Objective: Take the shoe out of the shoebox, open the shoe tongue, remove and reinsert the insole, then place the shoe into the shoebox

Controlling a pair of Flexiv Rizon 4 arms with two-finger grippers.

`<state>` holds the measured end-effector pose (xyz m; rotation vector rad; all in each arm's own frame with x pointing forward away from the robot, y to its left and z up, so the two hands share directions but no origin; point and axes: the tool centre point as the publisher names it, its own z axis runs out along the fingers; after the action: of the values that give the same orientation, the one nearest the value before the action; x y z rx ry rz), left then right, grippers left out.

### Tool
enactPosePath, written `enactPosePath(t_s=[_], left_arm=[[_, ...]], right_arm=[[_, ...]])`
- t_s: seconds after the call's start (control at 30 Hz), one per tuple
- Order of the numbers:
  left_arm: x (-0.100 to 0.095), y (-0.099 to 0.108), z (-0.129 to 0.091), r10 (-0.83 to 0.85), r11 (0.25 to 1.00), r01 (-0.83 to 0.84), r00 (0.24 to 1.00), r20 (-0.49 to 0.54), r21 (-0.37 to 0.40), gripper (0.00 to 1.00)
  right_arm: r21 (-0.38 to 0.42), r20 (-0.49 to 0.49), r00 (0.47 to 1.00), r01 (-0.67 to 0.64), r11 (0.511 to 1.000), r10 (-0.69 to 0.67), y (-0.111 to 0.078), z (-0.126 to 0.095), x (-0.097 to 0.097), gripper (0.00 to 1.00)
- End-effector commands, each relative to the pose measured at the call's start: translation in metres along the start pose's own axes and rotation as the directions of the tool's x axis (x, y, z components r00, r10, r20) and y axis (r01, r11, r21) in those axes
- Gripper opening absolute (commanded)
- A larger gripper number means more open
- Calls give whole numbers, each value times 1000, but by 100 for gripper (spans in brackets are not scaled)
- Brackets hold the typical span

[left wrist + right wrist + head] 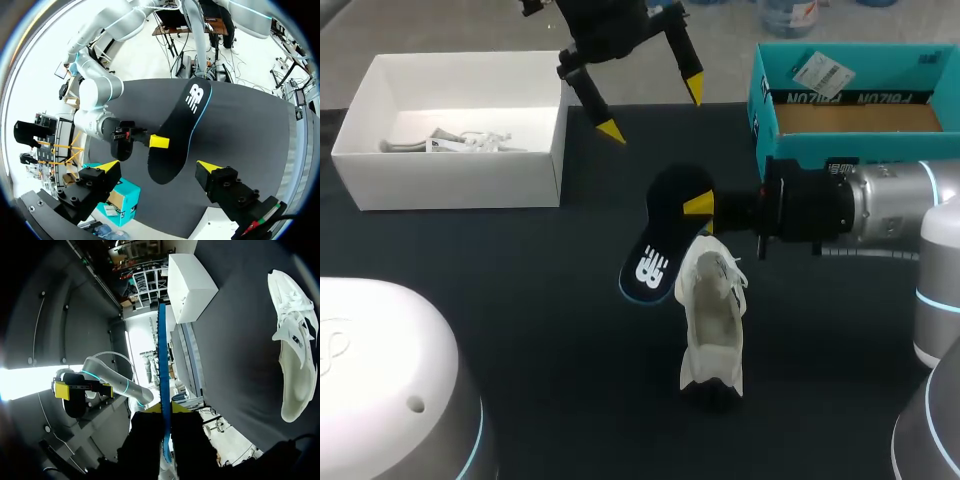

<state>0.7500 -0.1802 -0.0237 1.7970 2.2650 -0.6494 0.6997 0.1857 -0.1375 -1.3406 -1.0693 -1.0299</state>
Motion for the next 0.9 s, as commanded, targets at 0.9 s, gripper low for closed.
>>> enactPosePath(t_s=[0.9], left_arm=[[120, 49, 7, -369, 929, 214, 602, 708, 302, 100]], right_arm=[[-1, 4, 1000, -1, 1000, 1, -1, 1, 0, 0]])
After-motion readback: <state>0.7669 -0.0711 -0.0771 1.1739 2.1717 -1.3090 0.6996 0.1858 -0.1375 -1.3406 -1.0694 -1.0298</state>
